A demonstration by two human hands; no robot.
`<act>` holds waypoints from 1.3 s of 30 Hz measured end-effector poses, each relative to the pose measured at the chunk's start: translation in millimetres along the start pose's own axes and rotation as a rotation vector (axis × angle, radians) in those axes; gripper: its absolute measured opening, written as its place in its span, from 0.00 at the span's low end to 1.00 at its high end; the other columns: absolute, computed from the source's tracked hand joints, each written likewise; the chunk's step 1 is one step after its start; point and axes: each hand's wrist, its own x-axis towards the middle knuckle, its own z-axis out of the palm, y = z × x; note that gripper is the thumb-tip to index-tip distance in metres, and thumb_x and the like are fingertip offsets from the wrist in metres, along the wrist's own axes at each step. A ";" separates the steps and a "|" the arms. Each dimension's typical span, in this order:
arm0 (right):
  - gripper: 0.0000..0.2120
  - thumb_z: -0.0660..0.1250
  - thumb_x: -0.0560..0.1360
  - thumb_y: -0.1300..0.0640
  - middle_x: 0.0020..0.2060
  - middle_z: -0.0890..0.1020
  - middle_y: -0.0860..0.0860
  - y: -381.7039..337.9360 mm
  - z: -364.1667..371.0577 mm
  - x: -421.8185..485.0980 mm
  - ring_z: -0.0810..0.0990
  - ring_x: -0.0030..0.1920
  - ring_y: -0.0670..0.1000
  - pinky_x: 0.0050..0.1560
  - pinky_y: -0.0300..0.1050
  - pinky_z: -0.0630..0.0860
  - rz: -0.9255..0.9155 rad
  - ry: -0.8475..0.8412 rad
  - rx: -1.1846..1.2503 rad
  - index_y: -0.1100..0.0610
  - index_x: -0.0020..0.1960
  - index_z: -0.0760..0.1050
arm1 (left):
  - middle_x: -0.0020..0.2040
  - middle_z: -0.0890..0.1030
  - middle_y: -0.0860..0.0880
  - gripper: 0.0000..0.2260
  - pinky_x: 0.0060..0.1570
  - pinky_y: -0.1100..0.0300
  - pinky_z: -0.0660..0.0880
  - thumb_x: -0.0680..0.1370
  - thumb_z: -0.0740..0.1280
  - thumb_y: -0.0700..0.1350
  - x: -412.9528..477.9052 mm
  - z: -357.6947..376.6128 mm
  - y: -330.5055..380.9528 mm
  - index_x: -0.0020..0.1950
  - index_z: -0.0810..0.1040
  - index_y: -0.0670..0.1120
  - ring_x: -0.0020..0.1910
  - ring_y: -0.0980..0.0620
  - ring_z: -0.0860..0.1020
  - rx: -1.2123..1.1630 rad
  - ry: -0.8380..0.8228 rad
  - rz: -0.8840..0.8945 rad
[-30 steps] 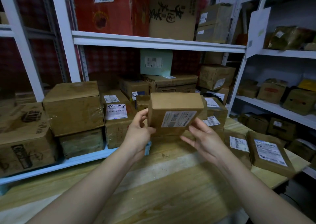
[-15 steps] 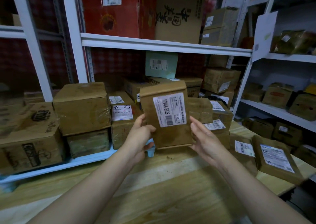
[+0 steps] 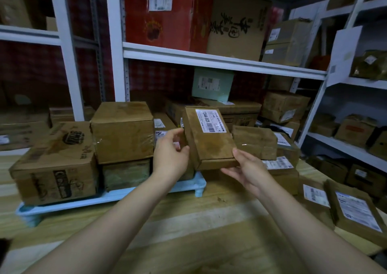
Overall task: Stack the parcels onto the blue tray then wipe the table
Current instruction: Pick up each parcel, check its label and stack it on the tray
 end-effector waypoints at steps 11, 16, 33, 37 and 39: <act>0.14 0.63 0.82 0.57 0.61 0.77 0.58 -6.4 87.4 22.0 0.78 0.56 0.57 0.42 0.52 0.84 0.049 -0.025 -0.079 0.60 0.66 0.73 | 0.76 0.60 0.45 0.31 0.71 0.33 0.37 0.72 0.72 0.44 24.4 -55.7 -21.6 0.73 0.66 0.52 0.79 0.44 0.47 0.848 0.274 0.330; 0.14 0.63 0.82 0.50 0.60 0.79 0.52 4.7 106.6 23.2 0.80 0.57 0.54 0.40 0.43 0.78 -0.039 0.039 -0.337 0.49 0.66 0.76 | 0.76 0.60 0.47 0.33 0.70 0.32 0.36 0.72 0.71 0.40 25.0 -61.7 -31.8 0.74 0.63 0.54 0.78 0.45 0.48 0.848 0.249 0.351; 0.14 0.61 0.83 0.51 0.57 0.79 0.50 6.3 97.6 15.4 0.79 0.53 0.51 0.54 0.47 0.81 -0.050 0.008 -0.373 0.49 0.67 0.75 | 0.74 0.63 0.45 0.30 0.72 0.35 0.38 0.70 0.73 0.40 17.2 -55.5 -28.3 0.70 0.69 0.50 0.78 0.43 0.51 0.777 0.310 0.393; 0.12 0.61 0.83 0.53 0.52 0.80 0.49 7.6 81.4 11.9 0.80 0.53 0.52 0.55 0.49 0.82 -0.043 0.022 -0.360 0.52 0.65 0.76 | 0.72 0.66 0.46 0.27 0.75 0.40 0.40 0.70 0.72 0.39 5.2 -34.4 -23.4 0.68 0.72 0.50 0.78 0.44 0.53 0.716 0.271 0.478; 0.12 0.61 0.83 0.54 0.54 0.80 0.51 7.5 68.0 10.6 0.80 0.54 0.52 0.54 0.48 0.81 -0.057 0.039 -0.372 0.52 0.64 0.76 | 0.70 0.69 0.46 0.26 0.75 0.42 0.44 0.69 0.72 0.39 -1.0 -20.6 -20.6 0.66 0.74 0.50 0.76 0.44 0.57 0.678 0.238 0.511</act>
